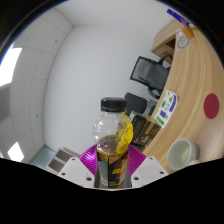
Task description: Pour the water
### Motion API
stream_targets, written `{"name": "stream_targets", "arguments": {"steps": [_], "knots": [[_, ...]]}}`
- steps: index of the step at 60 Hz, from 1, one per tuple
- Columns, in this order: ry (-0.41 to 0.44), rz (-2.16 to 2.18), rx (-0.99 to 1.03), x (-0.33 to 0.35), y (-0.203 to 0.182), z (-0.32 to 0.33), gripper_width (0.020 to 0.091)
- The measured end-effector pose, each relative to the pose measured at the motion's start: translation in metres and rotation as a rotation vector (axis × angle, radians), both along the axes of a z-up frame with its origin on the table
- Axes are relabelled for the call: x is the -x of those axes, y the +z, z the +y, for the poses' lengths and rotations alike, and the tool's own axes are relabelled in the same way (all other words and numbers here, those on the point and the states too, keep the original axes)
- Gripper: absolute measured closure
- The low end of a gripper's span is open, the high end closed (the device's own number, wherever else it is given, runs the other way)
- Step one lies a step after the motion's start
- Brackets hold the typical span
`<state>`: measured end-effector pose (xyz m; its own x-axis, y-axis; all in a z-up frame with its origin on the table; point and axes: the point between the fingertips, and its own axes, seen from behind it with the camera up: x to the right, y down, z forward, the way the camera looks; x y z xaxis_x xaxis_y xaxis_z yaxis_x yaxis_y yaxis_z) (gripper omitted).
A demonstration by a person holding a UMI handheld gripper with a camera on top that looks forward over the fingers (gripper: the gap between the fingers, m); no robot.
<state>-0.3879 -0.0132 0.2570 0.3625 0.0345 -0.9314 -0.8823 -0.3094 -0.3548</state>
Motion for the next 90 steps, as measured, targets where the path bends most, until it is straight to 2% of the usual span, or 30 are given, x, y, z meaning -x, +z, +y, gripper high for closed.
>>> {"name": "stream_targets", "arguments": {"steps": [8, 14, 19, 26, 39, 42, 48, 52, 59, 61, 64, 67, 71, 80, 90], "knots": [[-0.055, -0.41, -0.087, -0.065, 0.033, 0.006, 0.0745], [-0.084, -0.725, -0.108, -0.115, 0.026, 0.011, 0.0745], [-0.093, -0.95, -0.112, -0.154, 0.006, 0.009, 0.0745], [-0.077, -1.164, -0.076, -0.195, -0.049, 0.005, 0.0747], [0.024, -1.223, 0.011, -0.232, -0.144, 0.005, 0.0745], [0.038, -1.234, 0.022, -0.238, -0.159, 0.003, 0.0738], [0.03, -1.227, -0.018, -0.238, -0.158, 0.006, 0.074], [0.029, -1.224, -0.02, -0.237, -0.157, 0.005, 0.0698], [0.044, -1.242, -0.011, -0.239, -0.162, 0.006, 0.0569], [0.052, -1.245, 0.02, -0.241, -0.163, -0.001, 0.0467], [0.07, -1.23, 0.049, -0.241, -0.169, -0.003, 0.0227], [0.076, -1.211, 0.073, -0.24, -0.165, -0.011, 0.0271], [0.064, -1.2, 0.099, -0.241, -0.154, -0.022, 0.0235], [0.046, -1.213, 0.124, -0.232, -0.116, -0.067, 0.0245], [0.018, -1.235, 0.149, -0.209, -0.066, -0.15, 0.0245]]}}
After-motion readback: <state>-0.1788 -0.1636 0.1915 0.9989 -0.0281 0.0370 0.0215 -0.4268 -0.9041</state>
